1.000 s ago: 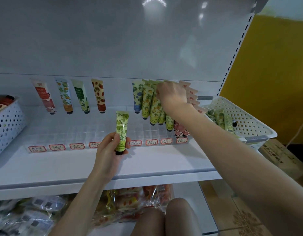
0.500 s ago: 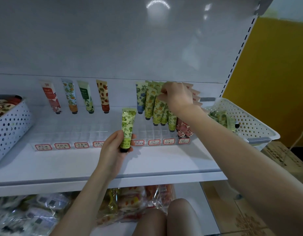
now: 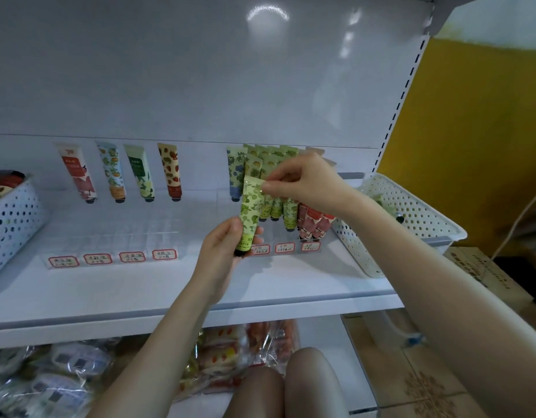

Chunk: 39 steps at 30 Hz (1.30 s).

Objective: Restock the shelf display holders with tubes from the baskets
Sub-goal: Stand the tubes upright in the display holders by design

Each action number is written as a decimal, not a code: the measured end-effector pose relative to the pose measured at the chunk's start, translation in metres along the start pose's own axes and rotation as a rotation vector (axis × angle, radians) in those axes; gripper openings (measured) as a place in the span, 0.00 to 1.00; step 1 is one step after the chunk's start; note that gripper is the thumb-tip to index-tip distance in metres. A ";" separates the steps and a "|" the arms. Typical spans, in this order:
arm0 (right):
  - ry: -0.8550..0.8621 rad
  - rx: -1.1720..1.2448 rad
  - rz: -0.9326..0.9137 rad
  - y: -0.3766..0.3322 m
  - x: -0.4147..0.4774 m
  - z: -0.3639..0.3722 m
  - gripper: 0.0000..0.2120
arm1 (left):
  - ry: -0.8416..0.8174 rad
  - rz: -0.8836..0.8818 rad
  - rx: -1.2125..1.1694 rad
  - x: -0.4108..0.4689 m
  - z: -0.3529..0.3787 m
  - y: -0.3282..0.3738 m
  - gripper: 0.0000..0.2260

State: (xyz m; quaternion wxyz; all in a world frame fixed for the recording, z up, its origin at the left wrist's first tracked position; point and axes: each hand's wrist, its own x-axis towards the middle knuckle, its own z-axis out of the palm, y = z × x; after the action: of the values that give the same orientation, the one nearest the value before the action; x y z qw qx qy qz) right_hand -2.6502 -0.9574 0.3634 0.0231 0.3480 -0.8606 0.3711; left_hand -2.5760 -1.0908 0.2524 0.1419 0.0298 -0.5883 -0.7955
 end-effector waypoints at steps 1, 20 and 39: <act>0.014 -0.009 0.005 0.002 -0.001 -0.001 0.04 | -0.004 0.005 0.039 0.001 0.003 -0.003 0.12; 0.294 -0.412 0.122 0.037 0.004 0.020 0.11 | -0.042 0.320 1.178 -0.006 -0.017 -0.055 0.11; 0.185 -0.505 0.307 0.043 0.022 0.027 0.09 | -0.061 0.376 1.262 -0.006 -0.018 -0.060 0.10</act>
State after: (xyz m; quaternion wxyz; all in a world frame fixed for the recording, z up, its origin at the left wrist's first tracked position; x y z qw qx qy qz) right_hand -2.6875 -0.9672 0.3230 0.1308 0.1618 -0.9624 0.1748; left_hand -2.5782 -1.0904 0.1892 0.2171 -0.0187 -0.9407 -0.2601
